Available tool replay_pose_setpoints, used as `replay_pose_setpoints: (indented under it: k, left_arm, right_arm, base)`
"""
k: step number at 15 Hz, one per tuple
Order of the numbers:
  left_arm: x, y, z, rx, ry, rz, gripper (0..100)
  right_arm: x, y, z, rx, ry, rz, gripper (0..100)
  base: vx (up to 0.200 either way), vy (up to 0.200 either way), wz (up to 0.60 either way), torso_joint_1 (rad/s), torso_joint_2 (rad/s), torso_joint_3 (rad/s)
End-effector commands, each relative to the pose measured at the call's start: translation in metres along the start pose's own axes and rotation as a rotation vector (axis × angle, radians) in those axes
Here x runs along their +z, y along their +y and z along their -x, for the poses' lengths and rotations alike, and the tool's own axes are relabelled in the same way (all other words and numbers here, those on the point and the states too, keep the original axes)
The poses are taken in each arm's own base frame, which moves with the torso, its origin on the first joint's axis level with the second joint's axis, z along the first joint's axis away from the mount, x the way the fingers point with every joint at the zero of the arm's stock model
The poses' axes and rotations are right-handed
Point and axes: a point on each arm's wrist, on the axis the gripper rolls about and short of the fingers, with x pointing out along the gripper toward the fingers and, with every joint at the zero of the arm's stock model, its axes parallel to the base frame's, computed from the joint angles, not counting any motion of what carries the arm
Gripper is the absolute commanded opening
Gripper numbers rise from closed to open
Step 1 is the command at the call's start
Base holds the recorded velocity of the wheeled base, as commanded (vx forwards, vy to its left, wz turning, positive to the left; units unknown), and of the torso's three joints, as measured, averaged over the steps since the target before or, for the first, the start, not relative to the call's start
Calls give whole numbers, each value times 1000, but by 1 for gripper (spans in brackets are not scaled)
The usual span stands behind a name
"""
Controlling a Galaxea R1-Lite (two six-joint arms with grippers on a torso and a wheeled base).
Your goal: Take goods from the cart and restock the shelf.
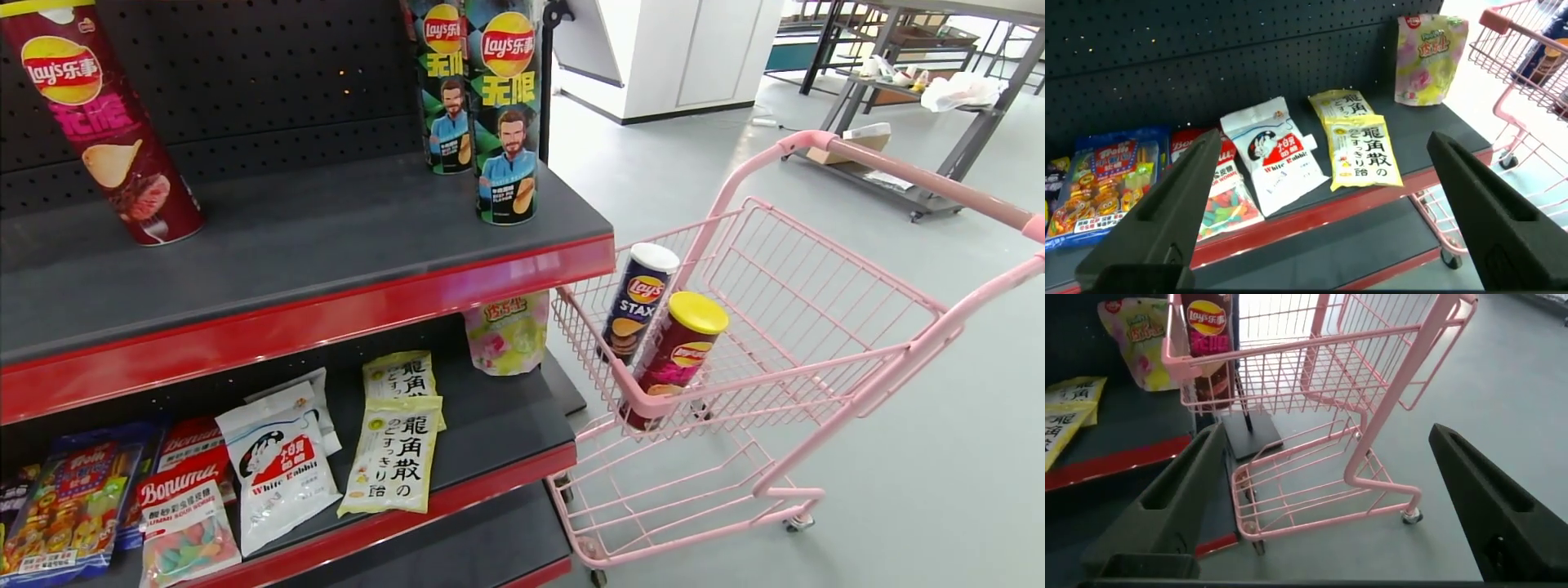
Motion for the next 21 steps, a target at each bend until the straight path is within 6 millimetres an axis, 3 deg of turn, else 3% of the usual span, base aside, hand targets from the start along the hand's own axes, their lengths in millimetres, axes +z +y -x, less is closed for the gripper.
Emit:
replay_pose_setpoints:
  k: [1, 2, 3, 4, 5, 8, 12, 15, 18, 21]
  left_arm:
    - [0, 0, 0, -3, 0, -1, 100]
    - [0, 0, 0, -3, 0, -1, 100]
    - [0, 0, 0, -3, 0, -1, 100]
    - [0, 0, 0, -2, 0, -1, 100]
    - [0, 0, 0, 0, 0, -1, 100]
    - [0, 0, 0, -2, 0, -1, 100]
    - [0, 0, 0, 0, 0, -1, 100]
    - [0, 0, 0, 0, 0, -1, 100]
    - [0, 0, 0, 0, 0, -1, 100]
    - [0, 0, 0, 0, 0, -1, 100]
  right_arm:
    - [78, 0, -11, 92, 2, -69, 100]
    - [120, 1, -31, 124, 29, -172, 100]
    - [138, 3, -48, 181, 66, -189, 100]
    - [141, 5, -60, 234, 111, -166, 100]
    - [135, 14, -101, 285, 209, -125, 100]
    - [108, 26, -175, 283, 315, -161, 100]
    - [77, 43, -227, 364, 485, -170, 100]
    - [54, 61, -266, 411, 463, -152, 100]
    - [46, 75, -298, 428, 442, -145, 100]
    - [46, 81, -314, 428, 433, -141, 100]
  base:
    - [0, 0, 0, 0, 0, 0]
    - [0, 0, 0, 0, 0, 0]
    - [0, 0, 0, 0, 0, 0]
    - [0, 0, 0, 0, 0, 0]
    - [0, 0, 0, 0, 0, 0]
    - [0, 0, 0, 0, 0, 0]
    - [0, 0, 0, 0, 0, 0]
    - [0, 0, 0, 0, 0, 0]
    - [0, 0, 0, 0, 0, 0]
    - [0, 0, 0, 0, 0, 0]
